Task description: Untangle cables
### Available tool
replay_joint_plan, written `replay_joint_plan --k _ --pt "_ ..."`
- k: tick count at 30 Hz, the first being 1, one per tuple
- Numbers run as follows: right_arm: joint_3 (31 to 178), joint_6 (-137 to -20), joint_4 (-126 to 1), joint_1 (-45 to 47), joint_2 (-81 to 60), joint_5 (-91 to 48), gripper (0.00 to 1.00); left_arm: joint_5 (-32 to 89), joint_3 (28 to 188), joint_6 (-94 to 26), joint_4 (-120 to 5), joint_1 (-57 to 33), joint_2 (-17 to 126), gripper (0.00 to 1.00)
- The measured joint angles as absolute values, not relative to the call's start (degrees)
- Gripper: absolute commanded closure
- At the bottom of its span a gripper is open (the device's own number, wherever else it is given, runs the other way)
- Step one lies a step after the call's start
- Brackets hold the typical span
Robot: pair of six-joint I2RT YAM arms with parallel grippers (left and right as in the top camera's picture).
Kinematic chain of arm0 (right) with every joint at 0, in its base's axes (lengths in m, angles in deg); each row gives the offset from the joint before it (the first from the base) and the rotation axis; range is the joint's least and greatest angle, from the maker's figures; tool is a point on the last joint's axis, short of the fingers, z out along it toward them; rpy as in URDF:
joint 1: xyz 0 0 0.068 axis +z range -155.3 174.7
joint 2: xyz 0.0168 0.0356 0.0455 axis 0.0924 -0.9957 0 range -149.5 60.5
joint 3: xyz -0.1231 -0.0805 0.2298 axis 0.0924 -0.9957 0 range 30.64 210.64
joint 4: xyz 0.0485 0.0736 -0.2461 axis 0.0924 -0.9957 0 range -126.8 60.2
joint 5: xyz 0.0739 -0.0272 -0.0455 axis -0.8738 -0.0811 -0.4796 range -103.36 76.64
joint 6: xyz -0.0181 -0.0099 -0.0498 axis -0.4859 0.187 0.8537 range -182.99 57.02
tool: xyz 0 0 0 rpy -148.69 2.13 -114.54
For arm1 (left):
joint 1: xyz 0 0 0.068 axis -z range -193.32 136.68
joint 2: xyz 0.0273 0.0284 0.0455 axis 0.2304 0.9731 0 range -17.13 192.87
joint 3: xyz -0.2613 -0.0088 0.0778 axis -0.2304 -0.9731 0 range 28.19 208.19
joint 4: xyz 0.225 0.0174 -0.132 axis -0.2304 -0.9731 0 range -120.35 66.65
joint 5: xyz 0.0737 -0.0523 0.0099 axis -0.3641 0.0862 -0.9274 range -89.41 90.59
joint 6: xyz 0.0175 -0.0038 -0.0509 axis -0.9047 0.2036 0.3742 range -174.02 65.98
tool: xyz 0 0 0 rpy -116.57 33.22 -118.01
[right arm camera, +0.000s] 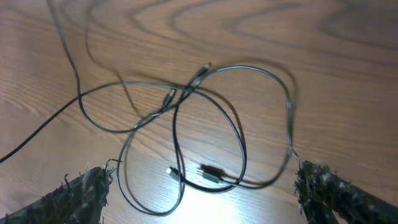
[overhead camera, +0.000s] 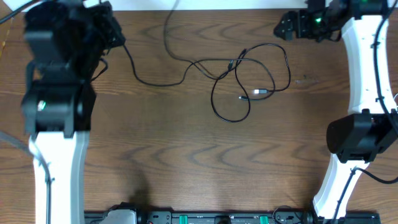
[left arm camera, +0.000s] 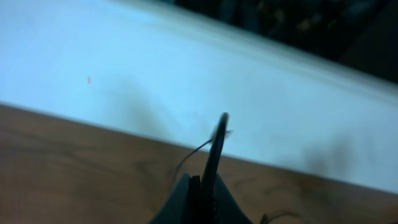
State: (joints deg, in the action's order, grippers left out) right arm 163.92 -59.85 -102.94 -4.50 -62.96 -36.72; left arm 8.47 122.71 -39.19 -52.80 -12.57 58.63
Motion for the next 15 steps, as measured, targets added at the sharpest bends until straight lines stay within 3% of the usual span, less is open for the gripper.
replay_joint_plan --k 10,15 --pt "157.03 -63.02 -96.67 1.62 -62.96 -36.39 0.13 7.7 122.71 -39.02 -58.44 -12.57 56.38 0.92" --pt "152.44 -64.42 -94.92 2.75 -62.96 -34.4 0.24 6.37 122.69 -39.02 -65.11 -12.57 58.79 0.92"
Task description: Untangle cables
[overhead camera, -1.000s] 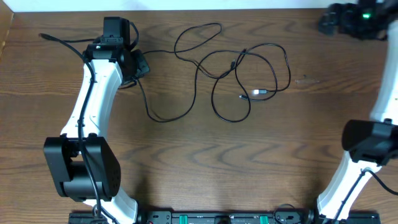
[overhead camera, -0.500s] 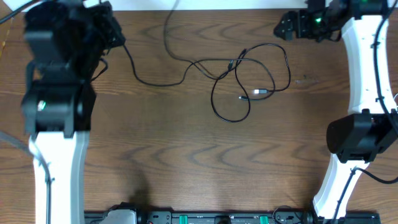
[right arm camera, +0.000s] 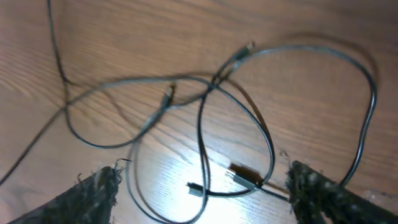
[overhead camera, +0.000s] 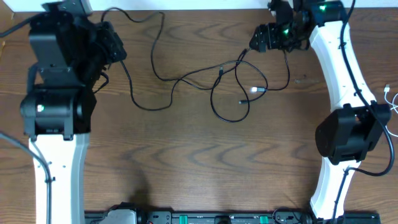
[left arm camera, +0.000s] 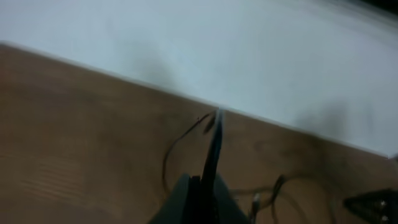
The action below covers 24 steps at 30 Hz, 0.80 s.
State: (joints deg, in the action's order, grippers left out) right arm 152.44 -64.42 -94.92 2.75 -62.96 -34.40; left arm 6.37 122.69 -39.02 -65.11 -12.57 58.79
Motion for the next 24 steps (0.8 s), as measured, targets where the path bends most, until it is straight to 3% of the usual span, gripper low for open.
replay_joint_plan --k 3,17,20,24 --pt "149.1 -64.96 -94.48 3.1 -62.96 -33.04 0.3 5.56 122.66 -39.02 -69.04 -12.57 61.04 0.92" --pt "141.95 -66.25 -90.09 7.41 -62.96 -31.43 0.29 4.71 122.66 -39.02 -73.98 -12.57 68.21 0.92" --pt "140.75 -71.19 -86.15 10.1 -62.96 -31.45 0.38 4.69 122.66 -39.04 -73.98 -12.57 68.27 0.92" --pt "137.99 -77.84 -81.32 12.57 -62.96 -31.01 0.43 4.69 122.66 -39.04 -74.07 -12.57 68.27 0.92"
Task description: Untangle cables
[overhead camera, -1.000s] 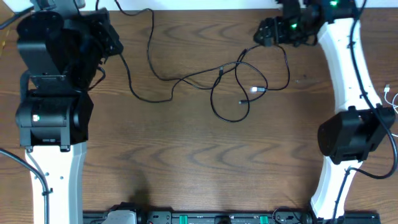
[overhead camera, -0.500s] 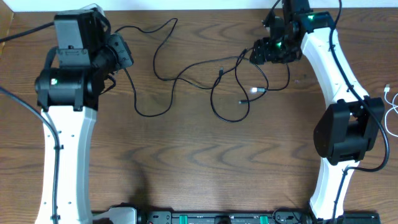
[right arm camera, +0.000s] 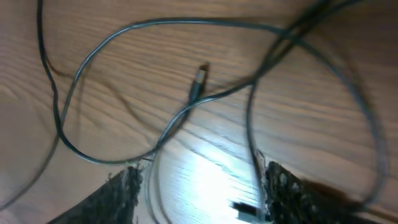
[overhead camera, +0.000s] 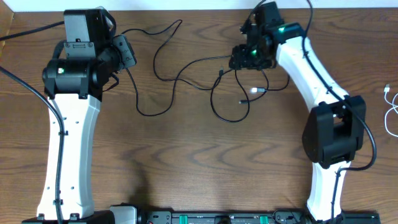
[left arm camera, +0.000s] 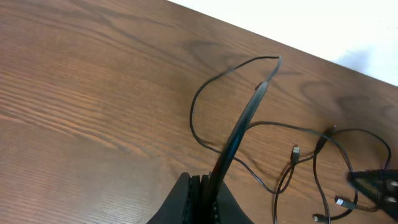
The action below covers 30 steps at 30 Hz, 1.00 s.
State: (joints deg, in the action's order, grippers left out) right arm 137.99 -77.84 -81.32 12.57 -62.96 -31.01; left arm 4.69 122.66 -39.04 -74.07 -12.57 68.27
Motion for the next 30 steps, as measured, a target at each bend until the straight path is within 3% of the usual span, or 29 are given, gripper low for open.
replay_joint_plan --k 14,30 --pt "127.92 -94.23 -70.0 20.37 -62.96 -26.4 0.44 4.69 122.66 -39.02 -74.11 -12.57 68.27 0.92" --pt "127.2 -95.91 -69.24 21.2 -62.96 -25.94 0.43 4.71 122.66 -39.02 -75.07 -12.57 68.27 0.92"
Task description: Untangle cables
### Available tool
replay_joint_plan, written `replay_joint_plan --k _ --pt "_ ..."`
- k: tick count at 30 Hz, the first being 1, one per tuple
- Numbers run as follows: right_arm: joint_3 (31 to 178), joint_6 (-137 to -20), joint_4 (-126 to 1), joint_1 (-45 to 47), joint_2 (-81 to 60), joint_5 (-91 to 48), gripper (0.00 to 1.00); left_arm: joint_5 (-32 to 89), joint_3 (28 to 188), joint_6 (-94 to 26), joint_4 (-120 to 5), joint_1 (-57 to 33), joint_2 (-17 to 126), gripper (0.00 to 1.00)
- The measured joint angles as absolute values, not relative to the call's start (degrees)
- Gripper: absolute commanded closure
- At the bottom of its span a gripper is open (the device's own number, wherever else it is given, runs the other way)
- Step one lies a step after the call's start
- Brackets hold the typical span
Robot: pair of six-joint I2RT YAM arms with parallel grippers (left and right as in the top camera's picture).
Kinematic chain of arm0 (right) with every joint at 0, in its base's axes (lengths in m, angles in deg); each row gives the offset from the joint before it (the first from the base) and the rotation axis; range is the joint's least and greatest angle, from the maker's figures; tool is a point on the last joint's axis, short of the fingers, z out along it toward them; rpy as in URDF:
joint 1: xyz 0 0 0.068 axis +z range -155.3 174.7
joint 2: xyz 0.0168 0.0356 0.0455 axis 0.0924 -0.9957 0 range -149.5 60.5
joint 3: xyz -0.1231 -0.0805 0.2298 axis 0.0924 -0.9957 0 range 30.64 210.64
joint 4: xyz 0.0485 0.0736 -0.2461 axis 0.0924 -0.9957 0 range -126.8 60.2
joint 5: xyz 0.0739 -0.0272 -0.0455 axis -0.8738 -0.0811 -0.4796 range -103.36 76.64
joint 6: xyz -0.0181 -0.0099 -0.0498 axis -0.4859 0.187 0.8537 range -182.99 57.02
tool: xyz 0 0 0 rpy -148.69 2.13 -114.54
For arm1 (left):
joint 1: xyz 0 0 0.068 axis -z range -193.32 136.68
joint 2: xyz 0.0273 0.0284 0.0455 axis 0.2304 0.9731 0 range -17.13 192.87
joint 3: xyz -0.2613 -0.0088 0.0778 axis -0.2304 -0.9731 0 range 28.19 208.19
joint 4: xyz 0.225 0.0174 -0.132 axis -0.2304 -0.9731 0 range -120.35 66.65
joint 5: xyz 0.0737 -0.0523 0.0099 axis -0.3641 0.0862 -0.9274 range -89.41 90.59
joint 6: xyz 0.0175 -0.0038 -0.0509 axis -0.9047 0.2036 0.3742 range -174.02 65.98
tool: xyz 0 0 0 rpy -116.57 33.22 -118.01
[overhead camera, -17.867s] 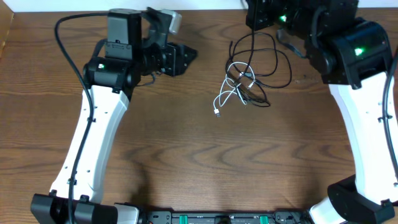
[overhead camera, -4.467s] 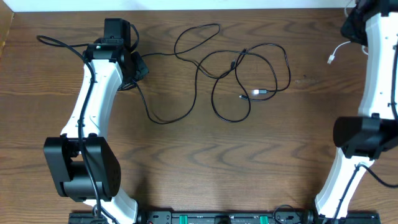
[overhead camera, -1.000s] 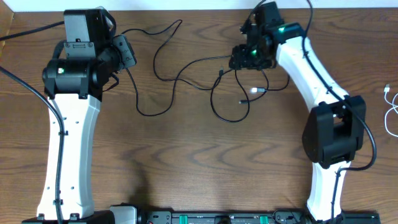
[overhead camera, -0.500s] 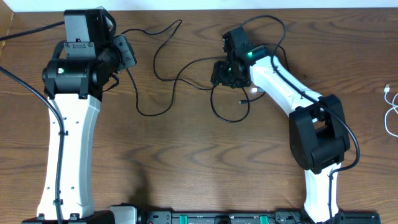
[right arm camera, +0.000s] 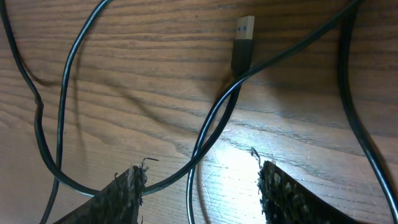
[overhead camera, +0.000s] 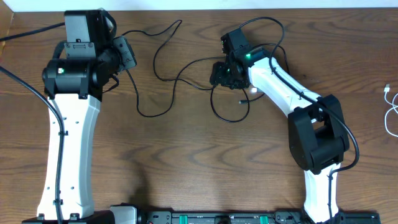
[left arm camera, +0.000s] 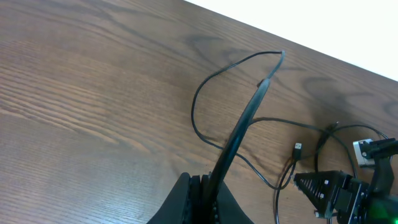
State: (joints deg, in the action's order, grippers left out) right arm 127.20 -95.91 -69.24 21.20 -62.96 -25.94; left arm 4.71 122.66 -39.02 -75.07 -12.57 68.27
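Observation:
A thin black cable winds from the back left across the table into a knot of loops. My left gripper is shut on this cable, which rises stiffly out of its closed jaws. My right gripper sits low over the left side of the knot. It is open, with two crossing strands between its fingertips. A USB plug lies just beyond them. A second plug with a light tip lies inside the knot.
A white cable lies at the table's right edge. The table's back edge meets a white wall close behind the cables. My right arm stretches over the right part of the knot.
My right gripper has moved left and down, from over the knot's top to its left side, close to the table with strands between its open fingers. The left arm and its cable are unchanged.
First my left gripper held the cable at the back left corner while the right one stood open at the back right. The right gripper then came in toward the knot, and the cable gained slack on the left. Now the right gripper straddles strands of the knot.

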Motion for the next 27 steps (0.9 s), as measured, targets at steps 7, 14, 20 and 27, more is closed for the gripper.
replay_joint_plan --k 7,14,20,27 --pt "127.17 -95.91 -68.91 22.66 -62.96 -25.7 0.44 4.69 122.66 -39.02 -75.42 -12.57 68.27 0.92" --pt "127.15 -95.93 -68.47 22.69 -62.96 -25.68 0.44 4.69 122.66 -39.04 -75.42 -12.57 68.27 0.92" --pt "127.11 -94.49 -66.85 23.06 -62.96 -25.64 0.42 4.69 122.66 -39.02 -75.6 -12.57 68.27 0.92" --pt "127.06 -88.96 -66.37 23.1 -62.96 -25.77 0.42 4.71 122.66 -39.02 -75.95 -12.57 68.27 0.92"
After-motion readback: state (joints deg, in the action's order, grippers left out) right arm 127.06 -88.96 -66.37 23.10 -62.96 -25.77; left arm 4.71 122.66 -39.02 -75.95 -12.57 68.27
